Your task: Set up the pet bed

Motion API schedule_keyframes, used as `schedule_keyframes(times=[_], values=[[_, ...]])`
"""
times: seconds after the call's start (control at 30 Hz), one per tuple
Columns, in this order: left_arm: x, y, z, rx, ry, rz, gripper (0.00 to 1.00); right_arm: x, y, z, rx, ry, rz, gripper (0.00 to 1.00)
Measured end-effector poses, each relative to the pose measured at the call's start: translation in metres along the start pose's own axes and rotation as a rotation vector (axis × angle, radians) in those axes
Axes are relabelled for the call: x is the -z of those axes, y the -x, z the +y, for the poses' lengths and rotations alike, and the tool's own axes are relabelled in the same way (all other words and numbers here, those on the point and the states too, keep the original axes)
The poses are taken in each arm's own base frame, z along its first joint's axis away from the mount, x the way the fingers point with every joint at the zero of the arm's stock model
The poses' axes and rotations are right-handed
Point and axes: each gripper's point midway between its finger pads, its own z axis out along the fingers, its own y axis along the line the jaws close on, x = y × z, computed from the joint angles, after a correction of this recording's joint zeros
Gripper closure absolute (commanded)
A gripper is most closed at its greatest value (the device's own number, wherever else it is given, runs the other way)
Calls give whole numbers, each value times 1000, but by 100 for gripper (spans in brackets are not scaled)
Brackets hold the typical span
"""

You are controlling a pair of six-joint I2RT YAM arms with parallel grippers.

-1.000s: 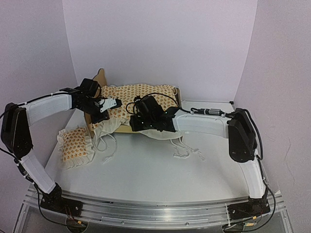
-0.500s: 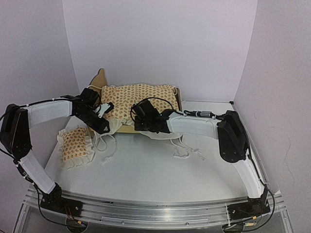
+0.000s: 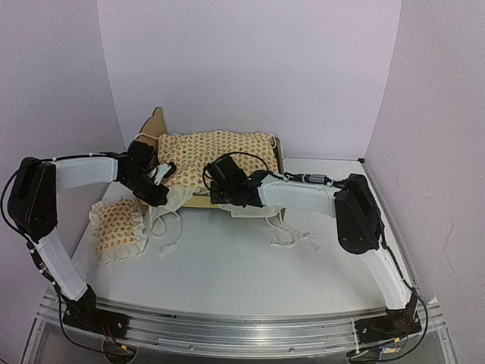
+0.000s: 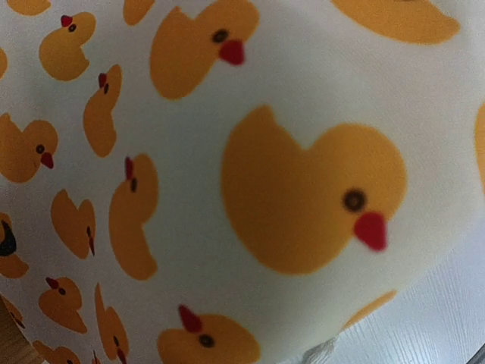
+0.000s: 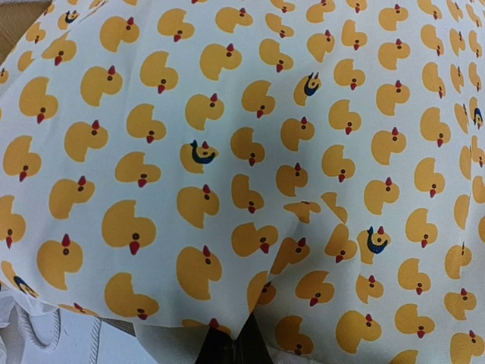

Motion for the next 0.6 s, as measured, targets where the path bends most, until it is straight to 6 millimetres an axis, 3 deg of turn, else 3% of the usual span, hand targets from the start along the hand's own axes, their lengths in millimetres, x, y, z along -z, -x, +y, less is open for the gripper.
schedule_keyframes(times=[0.17, 0.3, 0.37, 0.5, 0.6], values=[[20, 22, 16, -9, 0, -41, 100, 1, 2, 4, 62, 64, 37, 100], [56, 59, 36, -59, 34, -141, 100, 14, 19, 6, 89, 172, 67, 100], [77, 68, 36, -96, 43, -184, 100, 30, 36, 3, 84, 231, 70, 100], [101, 70, 24, -163, 25, -216, 100, 60, 69, 0, 73, 320, 37, 100], [103, 66, 24, -178, 18, -206, 100, 70, 79, 6, 75, 385, 28, 100]])
